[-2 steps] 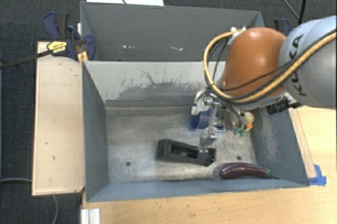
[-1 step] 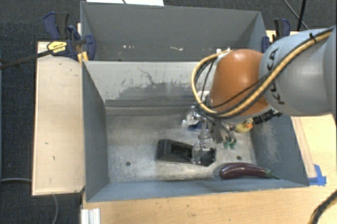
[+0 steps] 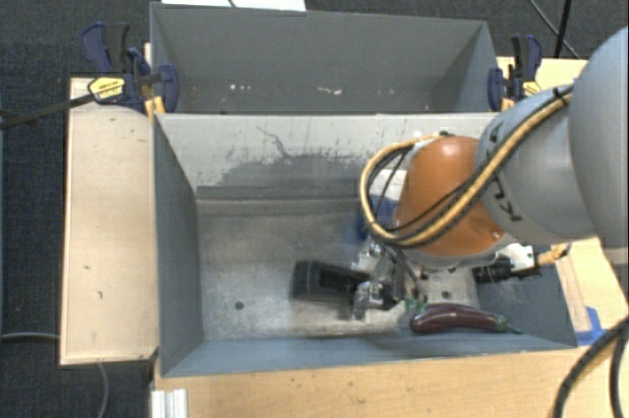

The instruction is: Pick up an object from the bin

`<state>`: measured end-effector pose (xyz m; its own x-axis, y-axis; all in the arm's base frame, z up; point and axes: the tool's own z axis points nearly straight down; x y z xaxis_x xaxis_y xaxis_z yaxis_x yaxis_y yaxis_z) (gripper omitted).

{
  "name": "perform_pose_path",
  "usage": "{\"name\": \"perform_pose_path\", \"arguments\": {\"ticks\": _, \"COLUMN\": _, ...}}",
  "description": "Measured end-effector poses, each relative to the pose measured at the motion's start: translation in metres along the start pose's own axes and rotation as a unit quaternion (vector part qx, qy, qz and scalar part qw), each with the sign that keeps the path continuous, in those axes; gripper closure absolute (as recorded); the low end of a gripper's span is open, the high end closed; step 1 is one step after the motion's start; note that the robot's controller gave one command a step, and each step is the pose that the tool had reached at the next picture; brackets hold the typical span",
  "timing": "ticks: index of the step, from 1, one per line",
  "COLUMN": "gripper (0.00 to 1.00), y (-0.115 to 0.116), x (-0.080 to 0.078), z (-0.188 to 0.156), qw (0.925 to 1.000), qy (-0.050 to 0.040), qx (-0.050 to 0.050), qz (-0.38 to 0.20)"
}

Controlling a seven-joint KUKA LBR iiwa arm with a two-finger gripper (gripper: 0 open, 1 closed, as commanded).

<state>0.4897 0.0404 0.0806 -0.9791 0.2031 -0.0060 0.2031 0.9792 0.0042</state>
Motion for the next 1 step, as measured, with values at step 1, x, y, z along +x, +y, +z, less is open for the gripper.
{"name": "perform_pose_path", "arguments": {"ticks": 1, "gripper": 1.0, "y": 0.0, "x": 0.0, "z": 0.0, "qw": 1.0, "qy": 0.0, "qx": 0.0, "qz": 0.001}}
